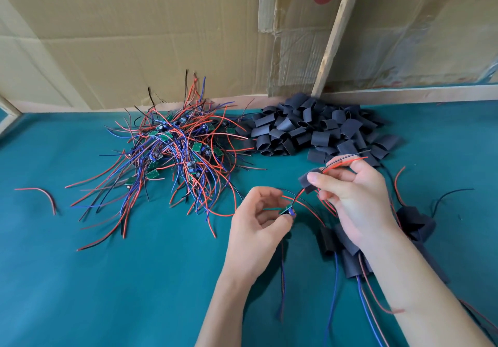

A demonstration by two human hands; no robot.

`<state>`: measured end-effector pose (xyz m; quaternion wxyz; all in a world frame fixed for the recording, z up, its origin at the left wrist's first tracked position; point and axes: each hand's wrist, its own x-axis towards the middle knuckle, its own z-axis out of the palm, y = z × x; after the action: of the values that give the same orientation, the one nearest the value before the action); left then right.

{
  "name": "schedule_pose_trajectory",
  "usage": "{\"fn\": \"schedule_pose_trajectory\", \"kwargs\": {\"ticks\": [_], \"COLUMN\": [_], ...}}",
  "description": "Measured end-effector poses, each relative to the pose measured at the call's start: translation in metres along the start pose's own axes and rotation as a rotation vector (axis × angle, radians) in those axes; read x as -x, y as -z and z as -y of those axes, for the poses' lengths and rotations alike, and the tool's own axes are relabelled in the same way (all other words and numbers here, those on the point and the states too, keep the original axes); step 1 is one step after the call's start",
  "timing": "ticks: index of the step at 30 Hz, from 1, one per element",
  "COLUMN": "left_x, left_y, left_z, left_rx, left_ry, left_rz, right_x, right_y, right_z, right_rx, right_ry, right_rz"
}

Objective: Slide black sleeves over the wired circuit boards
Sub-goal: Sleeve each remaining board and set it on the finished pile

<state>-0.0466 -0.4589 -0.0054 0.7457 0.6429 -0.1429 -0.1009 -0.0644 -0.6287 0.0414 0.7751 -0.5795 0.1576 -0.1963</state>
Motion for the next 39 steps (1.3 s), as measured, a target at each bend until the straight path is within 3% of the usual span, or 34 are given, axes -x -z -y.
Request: {"fn": "schedule_pose_trajectory", "kwargs": {"ticks": [5,14,27,32,39], "left_x": [-0.001,-0.002,-0.002,-0.002,-0.004], "left_y": [0.0,0.002,-0.002,-0.001,-0.002], "left_z": [0.001,0.0,-0.002,-0.001,0.003], "left_rx": [0.043,0.247,0.175,0.147,0.069], "left_ry": [0.004,0.042,0.029,-0.001,-0.033], "left_rz": [-0.041,-0.093,-0.136,-0.033,-0.083], "right_x": [-0.003,0.005,0.01,0.008,0.01], "right_y": [0.005,-0.005,-0.01,-0.008,-0.012], "right_z": [0.001,-0.005,-0.006,-0.006,-0.008], "right_rx": [-0.085,0.032,0.132,0.143,0.179], "right_ry": [-0.015,-0.078,-0.086,-0.11,-0.118], "right_rz": [-0.002,0.147,0.243,0.255,0.263]}}
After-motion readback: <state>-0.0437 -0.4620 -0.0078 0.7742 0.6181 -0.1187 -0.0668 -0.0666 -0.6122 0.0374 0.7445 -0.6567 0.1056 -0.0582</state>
